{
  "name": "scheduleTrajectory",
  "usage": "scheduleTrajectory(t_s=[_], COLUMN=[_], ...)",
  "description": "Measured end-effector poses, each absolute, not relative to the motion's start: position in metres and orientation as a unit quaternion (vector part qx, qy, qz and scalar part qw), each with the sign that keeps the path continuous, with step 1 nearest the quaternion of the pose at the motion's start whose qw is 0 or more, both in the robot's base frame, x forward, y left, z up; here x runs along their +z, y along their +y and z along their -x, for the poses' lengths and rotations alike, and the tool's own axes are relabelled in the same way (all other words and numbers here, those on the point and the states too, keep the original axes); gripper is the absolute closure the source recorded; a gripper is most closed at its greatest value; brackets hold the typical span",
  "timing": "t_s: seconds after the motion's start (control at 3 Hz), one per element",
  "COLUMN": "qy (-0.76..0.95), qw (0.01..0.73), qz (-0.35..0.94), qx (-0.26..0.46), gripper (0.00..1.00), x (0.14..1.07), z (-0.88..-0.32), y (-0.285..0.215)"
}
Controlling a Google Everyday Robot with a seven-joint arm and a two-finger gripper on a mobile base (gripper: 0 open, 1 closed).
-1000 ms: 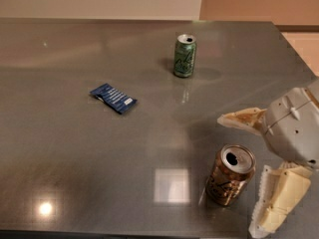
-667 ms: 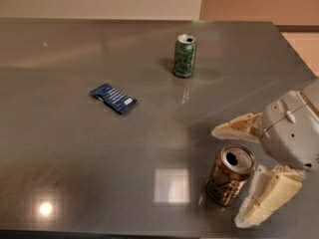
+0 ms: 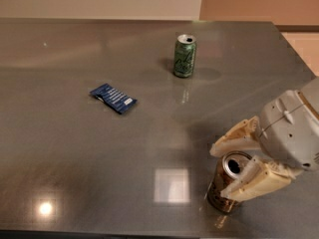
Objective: Pick orange can
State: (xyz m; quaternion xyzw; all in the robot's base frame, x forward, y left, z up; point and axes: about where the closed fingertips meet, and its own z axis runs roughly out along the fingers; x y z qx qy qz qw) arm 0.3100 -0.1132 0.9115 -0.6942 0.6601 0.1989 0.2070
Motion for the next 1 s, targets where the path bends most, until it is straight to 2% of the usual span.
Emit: scheduleTrajectory(t_s=[0.33,0.67,1.0], qy=[0.664,0.654,0.633], qw=[0.208,0.208,0.232], qz=[0.694,0.704,0.717], qx=[0.186,0.181,0.179], gripper=[0.88,1.00,1.00], x=[0.915,0.946,1.021], z=[-0.316,-0.315,-0.316], y=[-0.119,-0.099,-0.043])
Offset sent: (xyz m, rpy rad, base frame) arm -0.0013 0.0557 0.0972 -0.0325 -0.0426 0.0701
